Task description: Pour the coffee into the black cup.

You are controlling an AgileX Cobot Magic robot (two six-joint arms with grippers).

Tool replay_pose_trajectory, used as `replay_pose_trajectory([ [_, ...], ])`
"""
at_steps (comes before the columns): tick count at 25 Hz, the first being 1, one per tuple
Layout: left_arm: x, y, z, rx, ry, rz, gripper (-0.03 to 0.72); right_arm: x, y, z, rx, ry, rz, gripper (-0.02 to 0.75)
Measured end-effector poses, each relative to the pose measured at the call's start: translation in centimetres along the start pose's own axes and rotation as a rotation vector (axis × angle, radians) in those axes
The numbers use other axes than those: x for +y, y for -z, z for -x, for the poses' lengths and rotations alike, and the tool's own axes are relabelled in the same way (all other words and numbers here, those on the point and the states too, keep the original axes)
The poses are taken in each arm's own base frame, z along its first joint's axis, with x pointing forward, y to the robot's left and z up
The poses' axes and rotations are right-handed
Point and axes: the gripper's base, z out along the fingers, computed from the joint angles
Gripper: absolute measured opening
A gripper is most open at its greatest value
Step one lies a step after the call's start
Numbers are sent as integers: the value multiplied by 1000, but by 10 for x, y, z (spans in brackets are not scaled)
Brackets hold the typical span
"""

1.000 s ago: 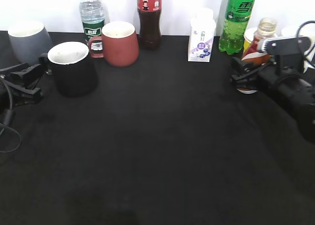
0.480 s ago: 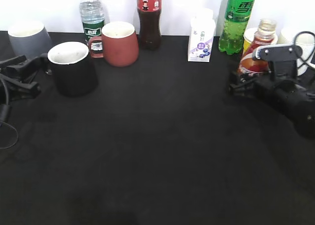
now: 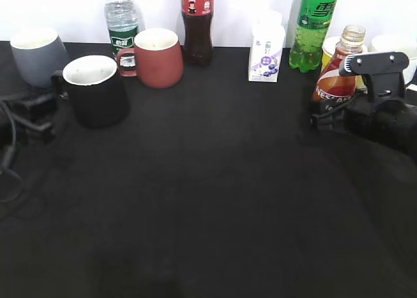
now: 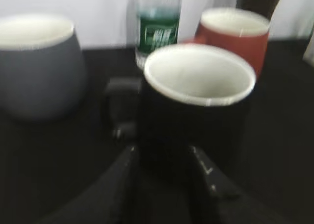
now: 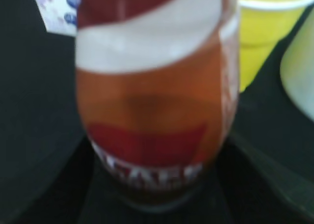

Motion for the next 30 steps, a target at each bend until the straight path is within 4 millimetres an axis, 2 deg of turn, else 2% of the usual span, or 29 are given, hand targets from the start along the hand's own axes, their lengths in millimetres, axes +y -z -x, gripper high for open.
replay_pose_trajectory([
  [5,0,16,9,125,91,44,257,0,19,11,109,-17,2,596],
  [7,-7,25,7,246,99,55,257,0,33,16,187,-23,7,595],
  [9,-14,31,5,455,128,107,257,1,50,18,306,-63,8,595],
  [10,-19,34,8,556,164,136,257,2,57,16,373,-65,15,595],
  [12,-25,43,37,657,199,167,257,3,75,20,449,-73,26,595],
  [14,-26,61,84,623,186,182,257,3,108,37,451,-73,44,595],
  [16,-27,92,121,511,157,181,257,5,156,61,362,-110,74,595],
  [19,-27,159,141,391,145,196,256,6,242,90,45,-152,130,595],
  [21,-28,192,140,368,124,198,245,6,279,87,-19,-147,158,595],
  [23,-28,227,127,286,103,188,232,6,304,70,67,-104,164,595],
  [25,-28,253,96,270,86,188,230,3,316,51,183,-41,127,595],
  [27,-27,274,68,248,59,185,230,-2,323,26,249,-51,77,595],
  [30,-33,288,53,192,29,116,230,-11,344,-5,127,-100,-5,595],
])
